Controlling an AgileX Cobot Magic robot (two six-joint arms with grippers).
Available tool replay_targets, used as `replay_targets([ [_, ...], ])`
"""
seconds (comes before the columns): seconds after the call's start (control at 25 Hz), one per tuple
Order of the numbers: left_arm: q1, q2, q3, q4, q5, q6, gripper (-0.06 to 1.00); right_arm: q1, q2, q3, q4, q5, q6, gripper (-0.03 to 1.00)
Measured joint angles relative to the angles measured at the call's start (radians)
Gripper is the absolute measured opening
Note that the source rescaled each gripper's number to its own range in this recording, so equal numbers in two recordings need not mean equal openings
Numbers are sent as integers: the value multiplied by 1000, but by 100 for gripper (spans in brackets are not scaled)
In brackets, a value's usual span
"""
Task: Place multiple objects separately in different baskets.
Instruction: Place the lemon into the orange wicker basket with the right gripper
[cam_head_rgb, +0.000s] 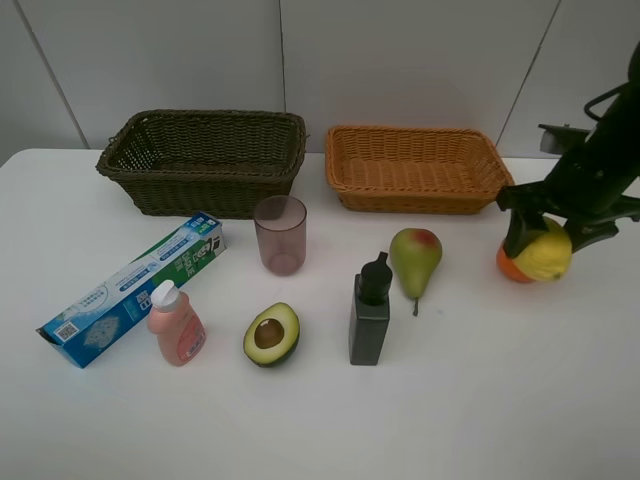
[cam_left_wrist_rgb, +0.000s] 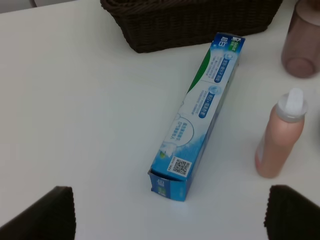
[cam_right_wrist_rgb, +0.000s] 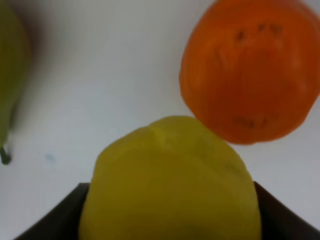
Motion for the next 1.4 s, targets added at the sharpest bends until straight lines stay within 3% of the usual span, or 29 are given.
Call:
replay_targets([
  [0.64, 0, 0, 0, 0, 0, 0, 100, 0, 126, -540, 32, 8, -3, 37],
  [1.04, 0, 0, 0, 0, 0, 0, 100, 0, 318, -624, 102, -220, -48, 37],
  [1.4, 0, 0, 0, 0, 0, 0, 100, 0, 485, -624, 135, -339, -84, 37],
])
